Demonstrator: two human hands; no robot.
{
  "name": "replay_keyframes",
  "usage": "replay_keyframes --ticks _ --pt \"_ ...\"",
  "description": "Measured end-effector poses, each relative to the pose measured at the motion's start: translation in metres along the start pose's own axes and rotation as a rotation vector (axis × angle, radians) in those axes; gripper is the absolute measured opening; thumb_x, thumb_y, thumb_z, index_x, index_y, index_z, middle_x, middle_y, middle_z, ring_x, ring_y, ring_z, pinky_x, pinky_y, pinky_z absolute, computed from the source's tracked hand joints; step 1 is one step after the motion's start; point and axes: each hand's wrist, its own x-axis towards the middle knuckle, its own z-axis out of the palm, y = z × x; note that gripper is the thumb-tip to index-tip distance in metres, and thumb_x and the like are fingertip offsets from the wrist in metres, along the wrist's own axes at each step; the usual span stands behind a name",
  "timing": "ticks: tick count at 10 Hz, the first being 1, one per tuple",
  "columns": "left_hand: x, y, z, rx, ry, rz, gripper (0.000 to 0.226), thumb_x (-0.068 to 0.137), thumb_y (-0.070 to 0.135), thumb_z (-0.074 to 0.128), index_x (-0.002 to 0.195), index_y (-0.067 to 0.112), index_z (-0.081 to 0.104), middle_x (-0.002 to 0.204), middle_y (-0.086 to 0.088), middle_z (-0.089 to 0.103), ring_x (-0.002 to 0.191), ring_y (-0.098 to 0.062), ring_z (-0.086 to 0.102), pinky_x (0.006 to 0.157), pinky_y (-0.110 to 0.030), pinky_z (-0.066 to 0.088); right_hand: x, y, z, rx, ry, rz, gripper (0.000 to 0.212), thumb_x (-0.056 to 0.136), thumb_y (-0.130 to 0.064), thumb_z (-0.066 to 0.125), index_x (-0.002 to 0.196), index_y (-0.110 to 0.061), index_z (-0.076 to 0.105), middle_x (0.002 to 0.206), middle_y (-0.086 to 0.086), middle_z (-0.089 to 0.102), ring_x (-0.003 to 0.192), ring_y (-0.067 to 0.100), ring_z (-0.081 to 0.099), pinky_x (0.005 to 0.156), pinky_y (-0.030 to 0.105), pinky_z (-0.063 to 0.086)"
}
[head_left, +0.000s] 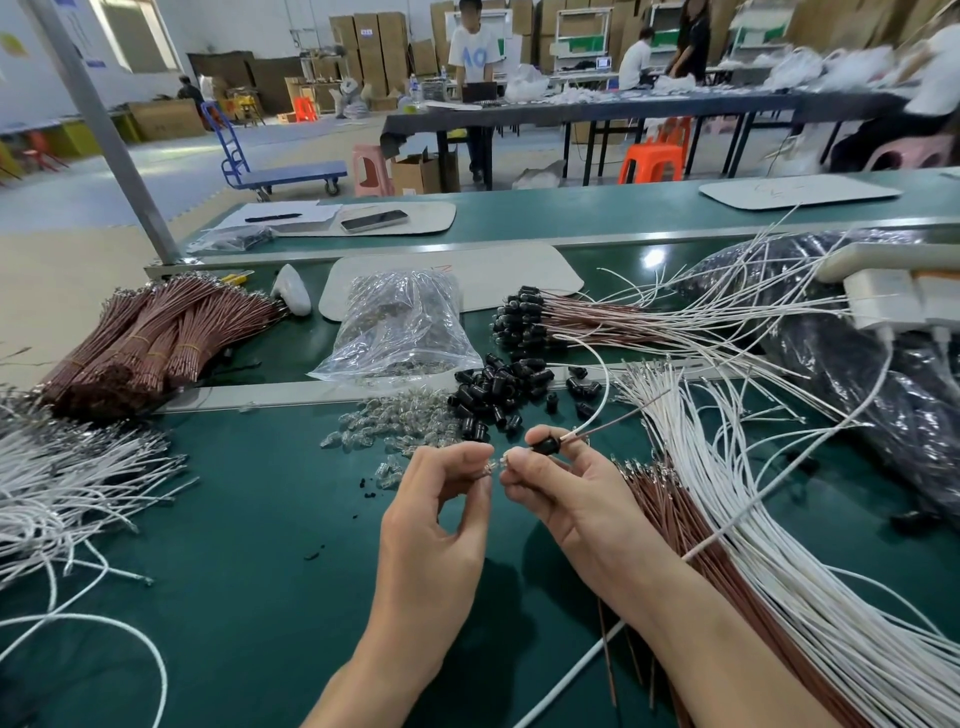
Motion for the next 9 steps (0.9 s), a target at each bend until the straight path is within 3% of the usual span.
replay_keyframes --ticks 9 --pt "0.0013 -0.0049 -0.0004 -0.093 0.004 -0.028 0.030 0.089 0.013 0.070 0.101 0.040 0.066 0.098 0.015 0.073 0.094 -0.009 0.073 0.082 -0.015 0.054 -0.0005 0.0032 0.0009 0.016 -0.013 0.021 0.027 0.069 -0.004 0.075 0.091 -0.010 0.060 0.078 0.011 0.067 0.069 0.016 0.070 0.064 0.020 0.057"
